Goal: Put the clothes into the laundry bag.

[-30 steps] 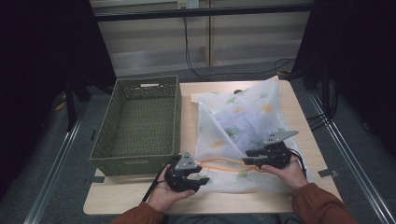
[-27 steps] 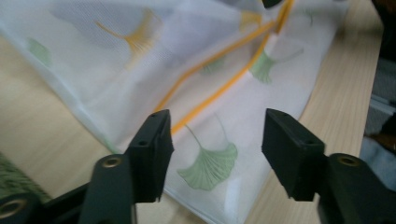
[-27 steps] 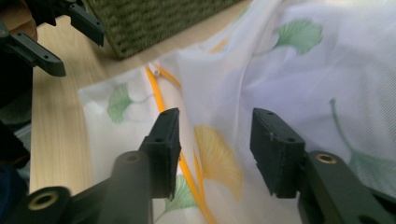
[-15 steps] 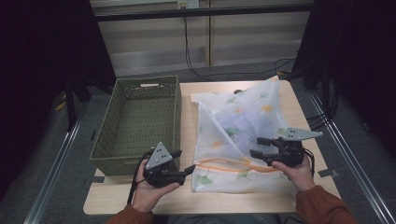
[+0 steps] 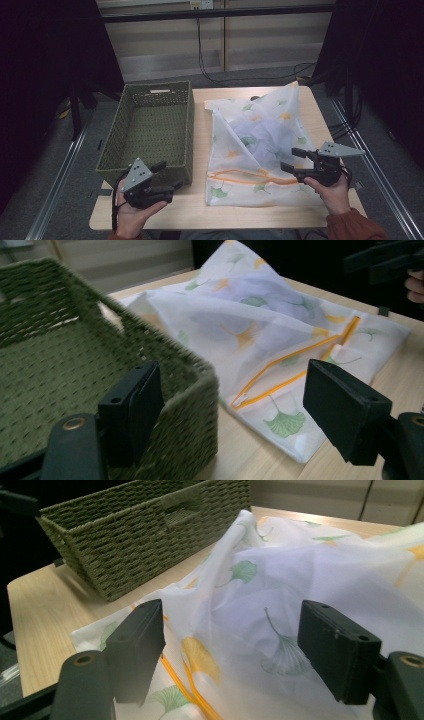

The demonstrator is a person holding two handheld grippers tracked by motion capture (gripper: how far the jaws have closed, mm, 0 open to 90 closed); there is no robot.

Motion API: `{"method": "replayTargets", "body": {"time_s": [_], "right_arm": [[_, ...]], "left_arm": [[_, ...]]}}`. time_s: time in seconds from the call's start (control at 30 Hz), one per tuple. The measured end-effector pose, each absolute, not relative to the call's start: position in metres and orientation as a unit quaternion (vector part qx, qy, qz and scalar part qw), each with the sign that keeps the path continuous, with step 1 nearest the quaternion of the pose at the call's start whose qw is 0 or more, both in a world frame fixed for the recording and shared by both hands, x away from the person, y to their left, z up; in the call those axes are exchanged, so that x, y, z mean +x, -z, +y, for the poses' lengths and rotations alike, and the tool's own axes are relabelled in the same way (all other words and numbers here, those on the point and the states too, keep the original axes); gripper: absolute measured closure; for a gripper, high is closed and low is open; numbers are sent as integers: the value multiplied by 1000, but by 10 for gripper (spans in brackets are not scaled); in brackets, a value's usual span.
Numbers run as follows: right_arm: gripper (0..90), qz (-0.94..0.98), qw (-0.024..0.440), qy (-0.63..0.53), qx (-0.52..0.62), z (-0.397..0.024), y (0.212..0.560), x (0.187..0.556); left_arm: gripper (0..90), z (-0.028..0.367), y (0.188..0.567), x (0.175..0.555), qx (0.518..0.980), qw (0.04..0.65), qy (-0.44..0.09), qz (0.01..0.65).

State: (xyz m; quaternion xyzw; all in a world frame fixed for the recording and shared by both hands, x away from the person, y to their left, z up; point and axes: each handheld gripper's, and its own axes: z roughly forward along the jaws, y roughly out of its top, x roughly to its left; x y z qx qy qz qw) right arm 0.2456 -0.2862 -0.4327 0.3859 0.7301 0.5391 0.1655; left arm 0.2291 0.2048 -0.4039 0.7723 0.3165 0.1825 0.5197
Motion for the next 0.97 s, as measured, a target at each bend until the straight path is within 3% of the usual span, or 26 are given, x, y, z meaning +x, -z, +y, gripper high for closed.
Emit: {"method": "replayTargets", "body": {"time_s": [0.7, 0.97], "right_arm": [[249, 723, 146, -534, 413, -316, 441, 225], [320, 733, 124, -529, 409, -315, 446, 230]], "left_arm": [[182, 249, 427, 210, 750, 505, -213, 372], [168, 241, 433, 215, 760, 501, -187, 368]]}}
